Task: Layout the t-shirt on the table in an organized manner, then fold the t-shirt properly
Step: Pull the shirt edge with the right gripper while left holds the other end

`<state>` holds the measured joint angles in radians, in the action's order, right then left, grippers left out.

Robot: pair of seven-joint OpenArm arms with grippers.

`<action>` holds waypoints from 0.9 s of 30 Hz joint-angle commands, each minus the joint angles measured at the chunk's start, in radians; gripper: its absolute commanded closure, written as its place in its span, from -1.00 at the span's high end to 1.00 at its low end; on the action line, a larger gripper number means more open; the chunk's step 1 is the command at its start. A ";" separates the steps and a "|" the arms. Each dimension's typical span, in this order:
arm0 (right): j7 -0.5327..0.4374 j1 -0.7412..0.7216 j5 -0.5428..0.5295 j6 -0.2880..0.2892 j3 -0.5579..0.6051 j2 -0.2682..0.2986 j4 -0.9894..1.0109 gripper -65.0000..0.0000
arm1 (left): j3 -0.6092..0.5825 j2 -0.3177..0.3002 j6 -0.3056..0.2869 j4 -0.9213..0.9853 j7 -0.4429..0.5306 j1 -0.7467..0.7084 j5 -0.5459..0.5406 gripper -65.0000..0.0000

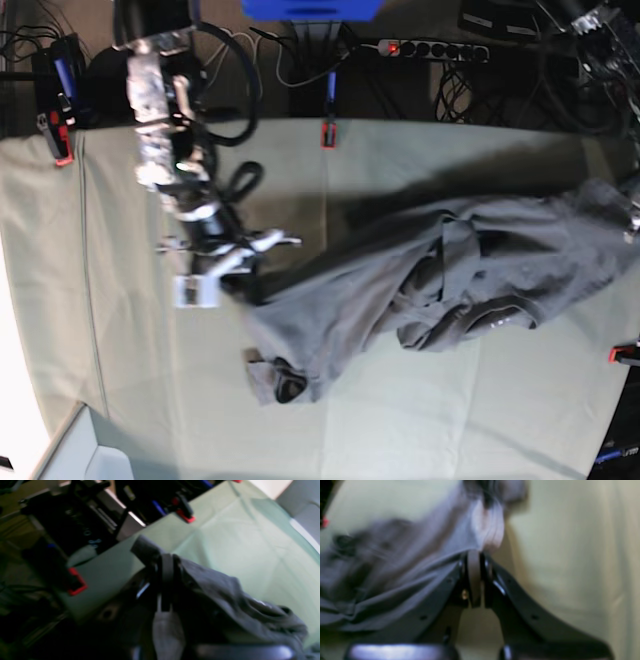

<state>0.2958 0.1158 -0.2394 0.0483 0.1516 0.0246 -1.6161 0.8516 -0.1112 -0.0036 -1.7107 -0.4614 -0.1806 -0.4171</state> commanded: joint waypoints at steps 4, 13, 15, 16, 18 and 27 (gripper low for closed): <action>0.009 0.078 0.005 0.009 -0.089 0.016 -0.154 -1.00 | 0.002 0.003 0.000 -0.087 0.034 -0.053 -0.004 -1.00; 0.076 0.065 0.005 0.074 -0.131 0.036 -0.240 -1.00 | 0.005 0.071 0.000 -0.167 0.037 -0.113 -0.004 -1.00; 0.098 0.008 0.007 0.089 -0.117 0.030 -0.174 -1.00 | -0.001 0.071 0.000 -0.163 0.034 -0.110 -0.004 -1.00; 0.104 -0.024 0.007 0.092 -0.111 0.024 -0.131 -1.00 | -0.001 0.071 0.000 -0.163 0.033 -0.109 -0.004 -1.00; 0.105 -0.075 0.008 0.094 -0.109 0.013 -0.042 -1.00 | -0.004 0.071 0.000 -0.163 0.031 -0.107 -0.004 -1.00; 0.095 -0.356 0.010 0.095 -0.108 0.001 0.435 -1.00 | -0.045 0.071 0.000 -0.163 0.031 -0.090 0.007 -1.00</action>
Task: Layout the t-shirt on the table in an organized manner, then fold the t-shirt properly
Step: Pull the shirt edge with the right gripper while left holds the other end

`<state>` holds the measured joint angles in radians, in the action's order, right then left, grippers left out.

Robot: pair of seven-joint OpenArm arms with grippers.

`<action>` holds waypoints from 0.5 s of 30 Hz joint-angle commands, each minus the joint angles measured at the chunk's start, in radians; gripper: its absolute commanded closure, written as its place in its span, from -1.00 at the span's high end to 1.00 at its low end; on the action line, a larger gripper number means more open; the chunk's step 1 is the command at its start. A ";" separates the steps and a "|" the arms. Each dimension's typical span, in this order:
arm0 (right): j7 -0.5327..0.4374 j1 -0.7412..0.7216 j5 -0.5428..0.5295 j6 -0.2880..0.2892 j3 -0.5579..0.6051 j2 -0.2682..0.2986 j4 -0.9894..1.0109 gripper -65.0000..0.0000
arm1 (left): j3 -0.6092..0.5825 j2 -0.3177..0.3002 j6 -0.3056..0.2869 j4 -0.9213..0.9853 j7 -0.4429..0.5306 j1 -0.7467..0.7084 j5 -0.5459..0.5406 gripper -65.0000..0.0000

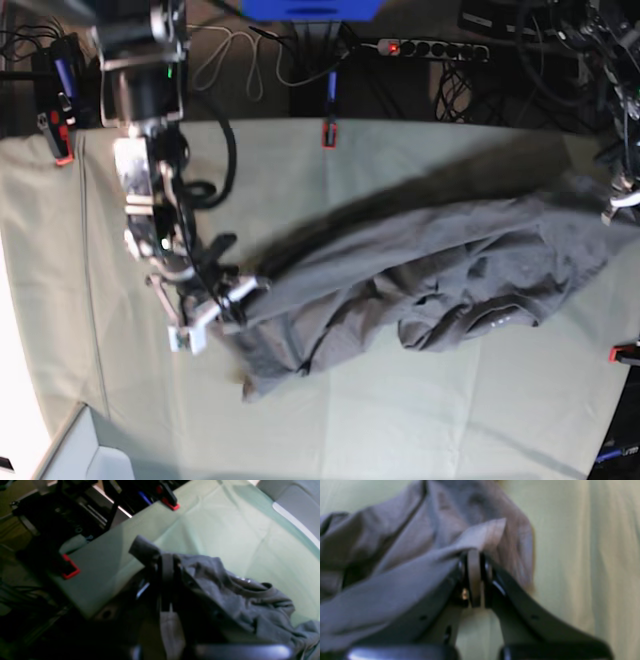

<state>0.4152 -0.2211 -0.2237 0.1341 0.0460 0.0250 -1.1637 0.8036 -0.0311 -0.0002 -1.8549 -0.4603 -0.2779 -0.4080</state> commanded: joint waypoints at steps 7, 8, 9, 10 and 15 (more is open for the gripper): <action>-0.025 -0.180 -0.006 0.009 -0.002 -0.003 0.213 -0.96 | 0.003 -0.013 -0.004 0.002 0.030 0.010 -0.002 -1.00; -0.025 -0.192 -0.006 0.009 -0.002 -0.003 0.229 -0.88 | 0.003 -0.014 -0.004 0.002 0.030 0.010 -0.002 -1.00; -0.025 -0.196 -0.006 0.009 -0.002 -0.001 0.235 -0.80 | 0.003 -0.014 -0.004 0.002 0.030 0.010 -0.002 -1.00; -0.025 -0.194 -0.006 0.009 -0.002 -0.001 0.230 -0.73 | 0.003 -0.013 -0.004 0.002 0.030 0.010 -0.002 -1.00; -0.025 -0.131 -0.007 0.009 -0.007 0.003 0.116 -0.48 | 0.003 -0.011 -0.004 0.002 0.030 0.010 -0.002 -1.00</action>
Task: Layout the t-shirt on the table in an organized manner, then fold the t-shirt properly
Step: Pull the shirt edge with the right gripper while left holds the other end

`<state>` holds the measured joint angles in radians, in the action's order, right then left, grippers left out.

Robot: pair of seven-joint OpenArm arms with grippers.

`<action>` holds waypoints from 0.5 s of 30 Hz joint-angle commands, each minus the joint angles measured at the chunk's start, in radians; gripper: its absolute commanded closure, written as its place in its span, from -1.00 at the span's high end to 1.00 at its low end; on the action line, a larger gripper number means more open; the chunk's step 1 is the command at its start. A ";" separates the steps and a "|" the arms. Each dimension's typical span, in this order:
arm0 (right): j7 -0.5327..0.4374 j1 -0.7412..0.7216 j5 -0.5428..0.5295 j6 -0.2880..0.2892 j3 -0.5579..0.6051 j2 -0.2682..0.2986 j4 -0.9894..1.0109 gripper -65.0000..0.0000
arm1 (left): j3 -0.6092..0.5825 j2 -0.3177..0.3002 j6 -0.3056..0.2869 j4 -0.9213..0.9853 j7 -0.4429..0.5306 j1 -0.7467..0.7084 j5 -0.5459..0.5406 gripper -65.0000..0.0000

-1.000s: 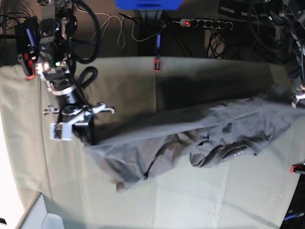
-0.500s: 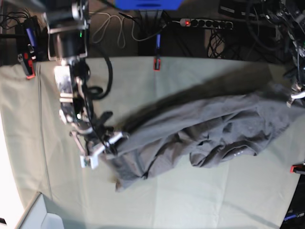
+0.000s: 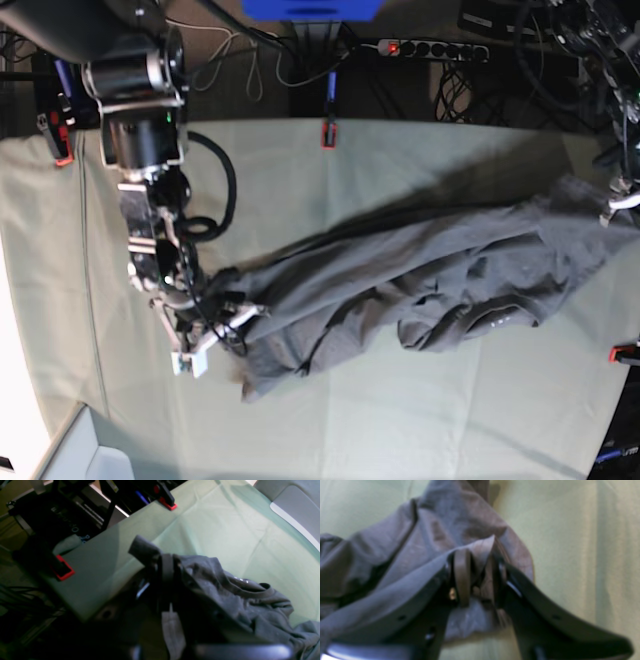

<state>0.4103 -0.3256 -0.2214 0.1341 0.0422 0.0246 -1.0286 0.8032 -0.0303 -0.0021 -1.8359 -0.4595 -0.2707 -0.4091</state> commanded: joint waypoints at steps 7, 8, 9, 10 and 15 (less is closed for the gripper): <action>-0.018 0.136 -0.008 0.008 -0.006 0.013 -0.221 -0.28 | 0.005 -0.010 -0.002 -0.017 0.029 0.003 -0.004 -1.00; -0.018 0.147 -0.008 0.008 -0.006 0.013 -0.223 -0.24 | 0.005 -0.010 -0.002 -0.017 0.029 0.003 -0.006 -1.00; -0.018 0.155 -0.008 0.008 -0.006 0.013 -0.221 -0.20 | 0.005 -0.010 -0.002 -0.017 0.029 0.003 -0.007 -1.00; -0.020 0.162 -0.008 0.008 -0.006 0.013 -0.220 -0.15 | 0.005 -0.010 -0.002 -0.017 0.029 0.003 -0.009 -1.00; -0.020 0.159 -0.008 0.008 -0.005 0.013 -0.164 -0.08 | 0.005 -0.010 -0.002 -0.002 0.032 0.004 -0.011 -1.00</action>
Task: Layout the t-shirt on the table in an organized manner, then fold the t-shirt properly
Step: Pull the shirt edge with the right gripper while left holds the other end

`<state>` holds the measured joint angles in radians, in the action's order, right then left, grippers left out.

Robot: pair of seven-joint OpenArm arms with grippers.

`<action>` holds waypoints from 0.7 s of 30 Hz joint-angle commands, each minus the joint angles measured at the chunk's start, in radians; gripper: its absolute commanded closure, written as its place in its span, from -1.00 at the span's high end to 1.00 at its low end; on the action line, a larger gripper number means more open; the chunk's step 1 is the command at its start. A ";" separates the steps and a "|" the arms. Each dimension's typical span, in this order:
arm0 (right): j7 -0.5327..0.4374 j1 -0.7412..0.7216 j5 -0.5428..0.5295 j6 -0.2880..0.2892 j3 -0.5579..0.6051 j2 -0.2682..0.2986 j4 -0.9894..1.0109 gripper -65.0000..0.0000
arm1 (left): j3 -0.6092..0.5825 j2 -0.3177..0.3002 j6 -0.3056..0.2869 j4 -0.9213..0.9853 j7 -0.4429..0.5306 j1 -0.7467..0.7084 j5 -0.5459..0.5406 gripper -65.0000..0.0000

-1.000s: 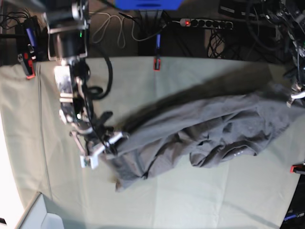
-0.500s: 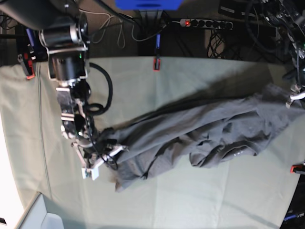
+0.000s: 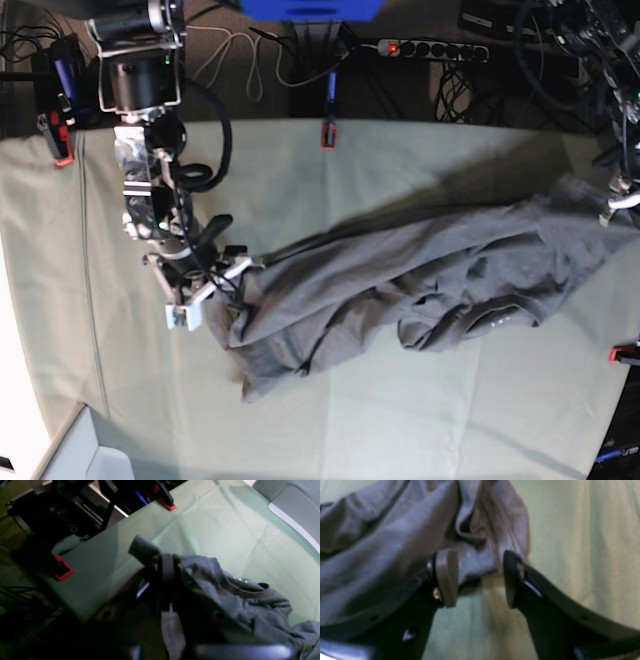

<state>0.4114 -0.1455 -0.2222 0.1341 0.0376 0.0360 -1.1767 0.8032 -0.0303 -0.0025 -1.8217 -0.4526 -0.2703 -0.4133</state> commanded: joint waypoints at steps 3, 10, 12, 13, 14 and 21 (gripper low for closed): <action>-0.021 -0.036 -0.007 0.009 0.003 0.002 0.008 -0.08 | 0.005 -0.010 -0.001 -0.016 0.025 0.004 -0.006 -1.00; -0.022 -0.041 -0.010 0.009 0.003 -0.002 0.051 -0.20 | 0.005 -0.010 -0.001 0.010 0.027 0.004 -0.006 -1.00; -0.022 -0.049 -0.010 0.009 0.003 -0.002 0.053 -0.41 | 0.005 -0.010 -0.001 0.023 0.028 0.004 -0.006 -1.00; -0.022 -0.050 -0.010 0.009 0.003 -0.002 0.053 -0.55 | 0.005 -0.010 -0.001 0.024 0.028 0.004 -0.006 -1.00; -0.022 -0.049 -0.010 0.009 0.003 -0.002 0.053 -0.69 | 0.005 -0.010 -0.001 0.024 0.028 0.004 -0.006 -1.00; -0.021 0.005 -0.012 0.009 0.000 0.005 -0.035 -1.00 | 0.009 -0.010 -0.001 0.023 0.028 0.004 -0.006 -1.00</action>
<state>0.4160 -0.1242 -0.2234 0.1345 0.0402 0.0360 -1.1915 0.8074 -0.0296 -0.0013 -1.7802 -0.4519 -0.2703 -0.4156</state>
